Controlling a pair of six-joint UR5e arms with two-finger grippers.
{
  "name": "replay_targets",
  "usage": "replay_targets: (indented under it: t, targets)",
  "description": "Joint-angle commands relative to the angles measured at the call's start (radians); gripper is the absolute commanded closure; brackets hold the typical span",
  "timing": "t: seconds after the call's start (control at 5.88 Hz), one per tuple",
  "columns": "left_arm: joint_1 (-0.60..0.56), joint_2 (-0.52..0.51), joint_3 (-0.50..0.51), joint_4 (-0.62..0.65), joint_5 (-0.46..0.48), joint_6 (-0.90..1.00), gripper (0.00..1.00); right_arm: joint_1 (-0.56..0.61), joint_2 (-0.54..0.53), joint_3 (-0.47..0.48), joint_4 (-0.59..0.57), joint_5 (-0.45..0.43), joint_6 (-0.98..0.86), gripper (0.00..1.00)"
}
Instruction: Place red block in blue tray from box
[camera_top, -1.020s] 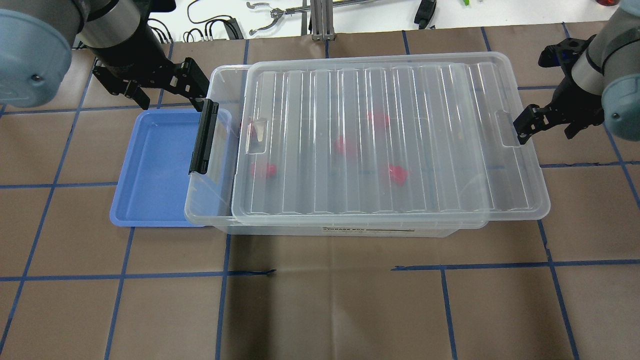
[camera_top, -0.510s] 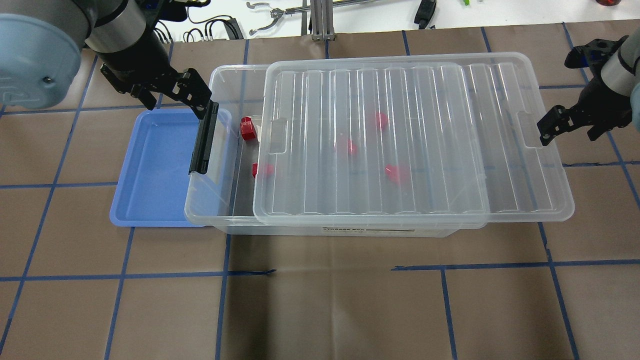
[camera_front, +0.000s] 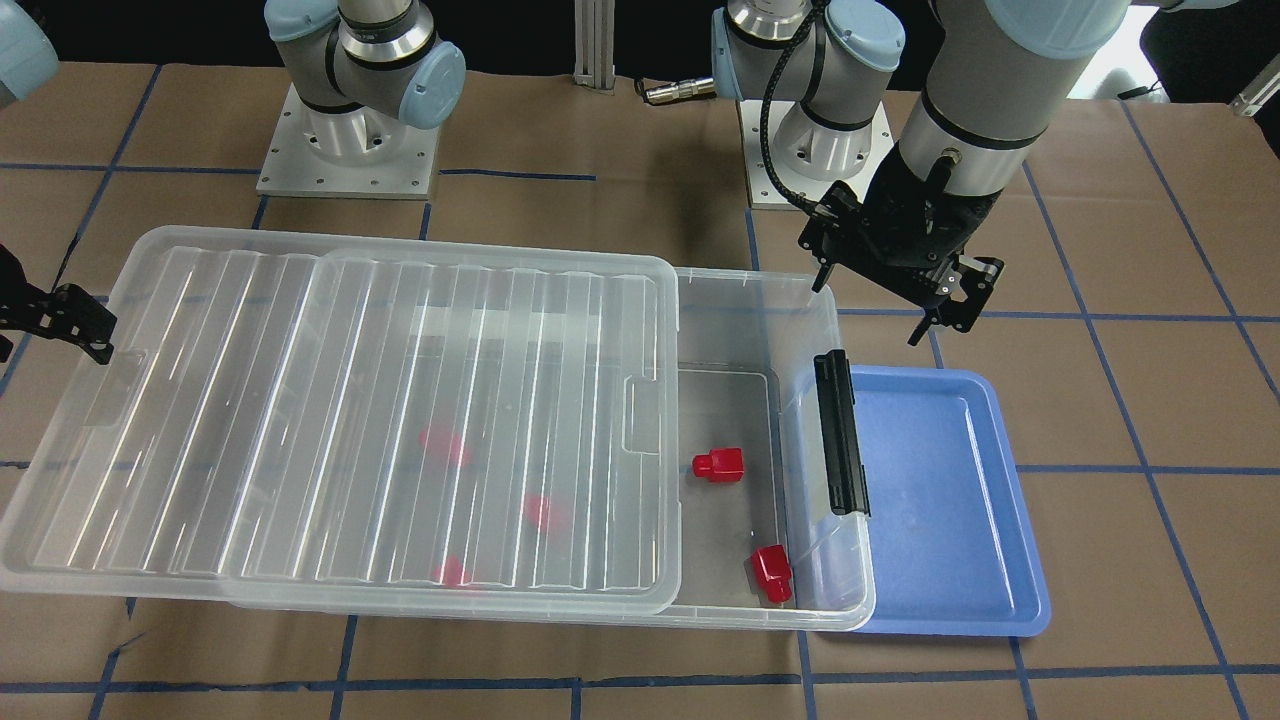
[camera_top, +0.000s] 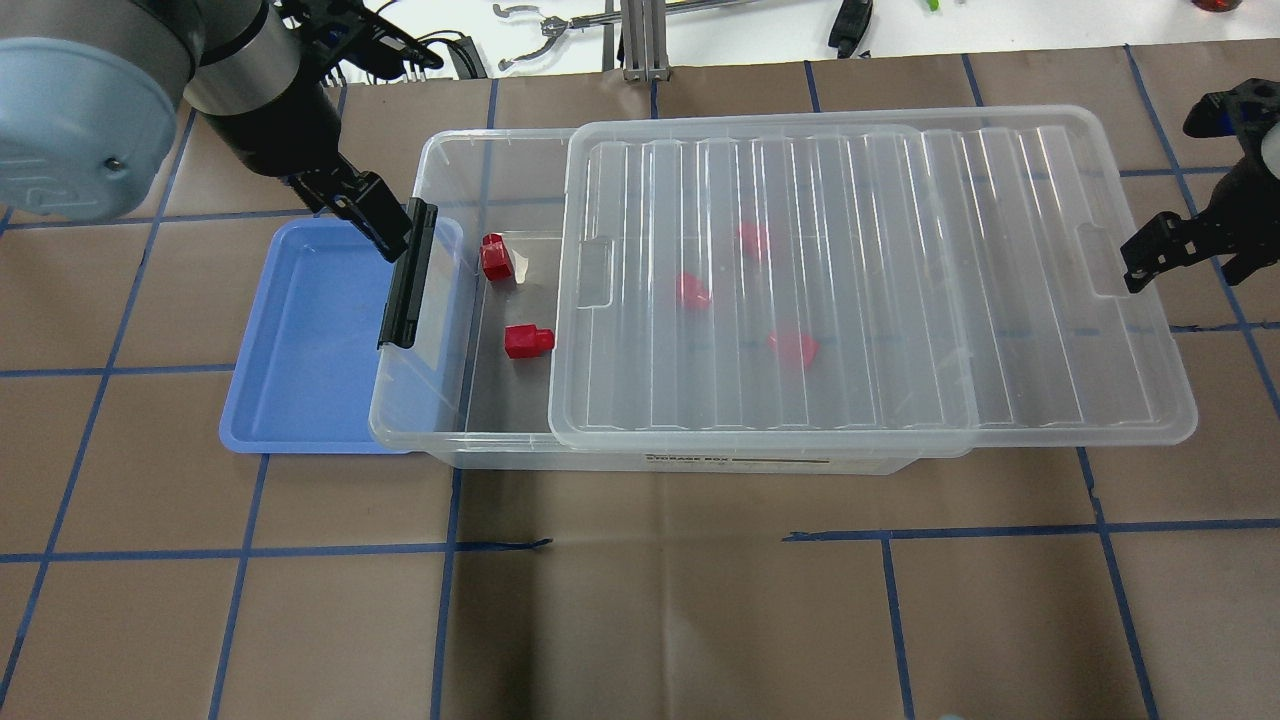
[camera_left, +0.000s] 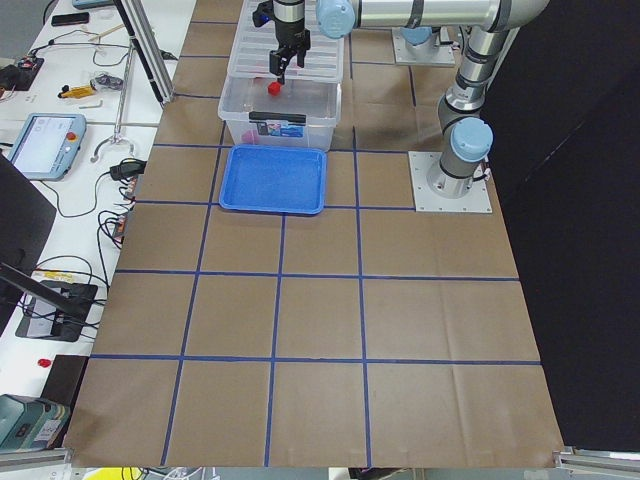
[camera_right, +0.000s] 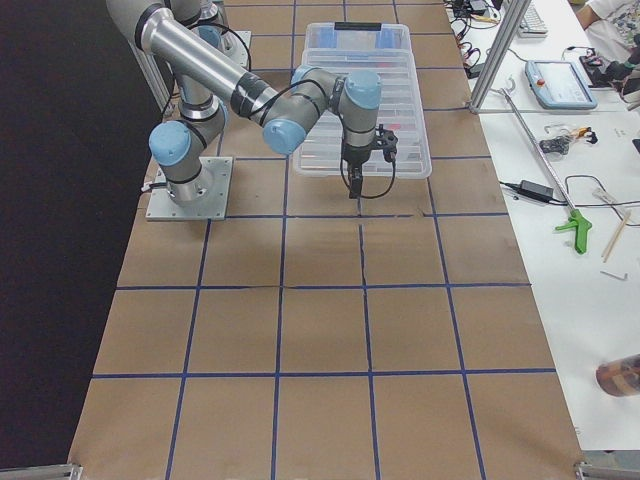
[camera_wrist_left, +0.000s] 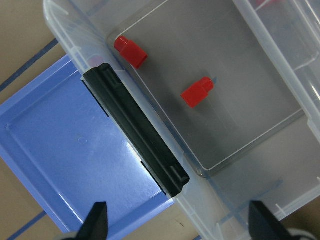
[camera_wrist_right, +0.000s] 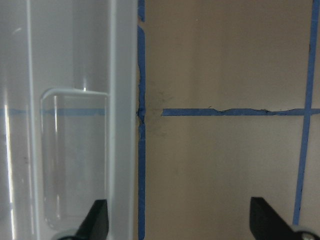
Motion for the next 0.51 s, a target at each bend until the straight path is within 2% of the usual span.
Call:
replay_targets:
  t: [0.0, 0.34]
  targets:
    - [-0.011, -0.021, -0.006, 0.002, 0.0, 0.25, 0.02, -0.049, 0.004, 0.0, -0.015, 0.0, -0.017, 0.0]
    - [-0.025, -0.02, -0.006, 0.0, 0.008, 0.599, 0.02, -0.087, 0.007, -0.006, -0.013, 0.0, -0.011, 0.0]
